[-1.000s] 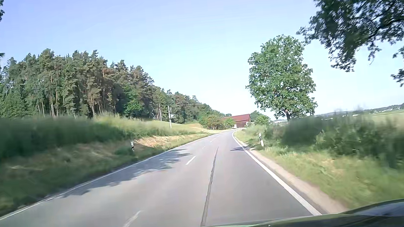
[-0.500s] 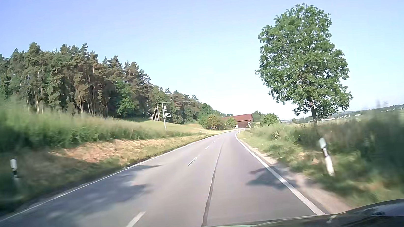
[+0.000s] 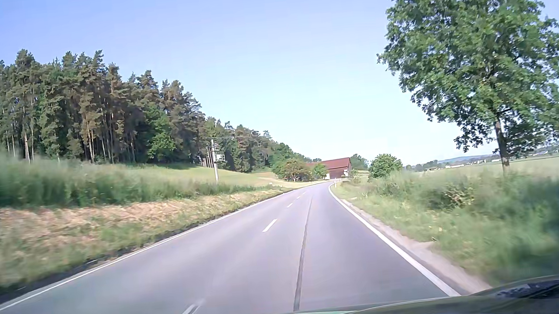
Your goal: Follow the waypoints while adhering to traffic rules and regulations
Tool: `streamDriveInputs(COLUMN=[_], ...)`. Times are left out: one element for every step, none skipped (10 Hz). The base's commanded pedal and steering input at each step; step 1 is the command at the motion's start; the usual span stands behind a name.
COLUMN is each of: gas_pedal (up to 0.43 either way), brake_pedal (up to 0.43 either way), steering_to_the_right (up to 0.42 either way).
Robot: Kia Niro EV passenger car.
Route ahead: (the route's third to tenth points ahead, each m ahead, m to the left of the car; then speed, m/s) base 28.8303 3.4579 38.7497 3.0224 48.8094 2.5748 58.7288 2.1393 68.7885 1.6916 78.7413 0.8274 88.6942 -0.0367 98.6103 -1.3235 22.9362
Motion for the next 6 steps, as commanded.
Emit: streamDriveInputs(gas_pedal=[0.079,0.067,0.067,0.067,0.079,0.098], brake_pedal=[0.0,0.0,0.0,0.0,0.0,0.0], steering_to_the_right=[0.001,0.001,0.001,0.001,0.001,0.001])
